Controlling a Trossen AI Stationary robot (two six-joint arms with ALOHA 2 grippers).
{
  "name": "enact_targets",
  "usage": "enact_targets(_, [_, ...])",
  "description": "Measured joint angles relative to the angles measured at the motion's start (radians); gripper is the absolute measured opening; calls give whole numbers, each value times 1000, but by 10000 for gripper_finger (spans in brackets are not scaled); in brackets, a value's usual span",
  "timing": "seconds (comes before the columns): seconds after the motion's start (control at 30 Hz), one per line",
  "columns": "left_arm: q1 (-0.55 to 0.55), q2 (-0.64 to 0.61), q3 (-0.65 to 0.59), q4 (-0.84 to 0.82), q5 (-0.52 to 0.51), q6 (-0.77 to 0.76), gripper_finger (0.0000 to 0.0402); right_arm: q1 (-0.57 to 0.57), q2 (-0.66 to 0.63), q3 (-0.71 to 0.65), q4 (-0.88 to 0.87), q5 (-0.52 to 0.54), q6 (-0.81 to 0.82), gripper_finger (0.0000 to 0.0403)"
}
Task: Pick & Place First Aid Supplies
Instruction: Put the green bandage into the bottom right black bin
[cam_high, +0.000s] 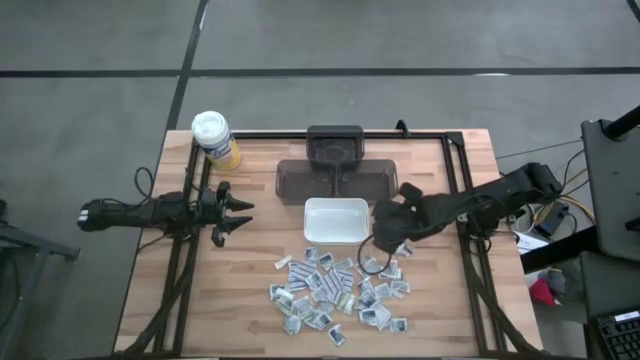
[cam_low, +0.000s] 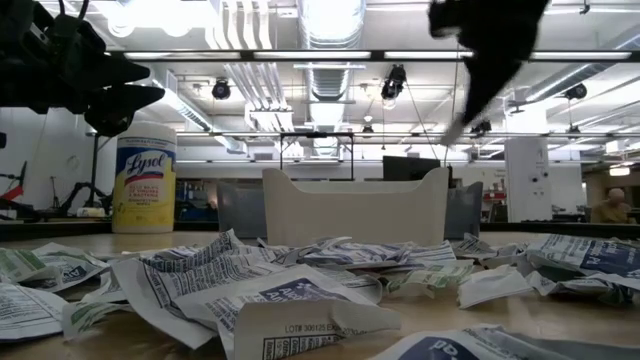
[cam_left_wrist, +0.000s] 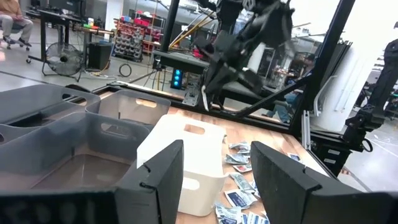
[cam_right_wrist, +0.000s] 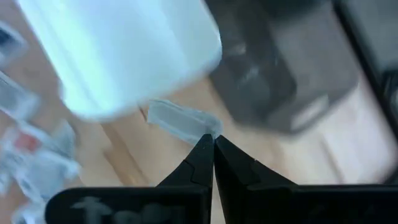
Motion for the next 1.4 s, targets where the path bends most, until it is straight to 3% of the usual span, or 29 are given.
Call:
enact_targets(0.2, [0,0,0,0,0,0,183,-11,0,49,174,121,-20,8])
enact_targets(0.53, [0,0,0,0,0,0,183,-137,-1,47,257,181,274,8])
enact_targets(0.77, [0,0,0,0,0,-1,183,-304,9,33,256,5,259,8])
enact_targets(1.1, [0,10,0,0,0,-4,183,-482,42,-57,274,-139,157,8])
enact_targets(1.4, [0,22,0,0,0,-4,183,-518,127,-101,295,-159,110,8])
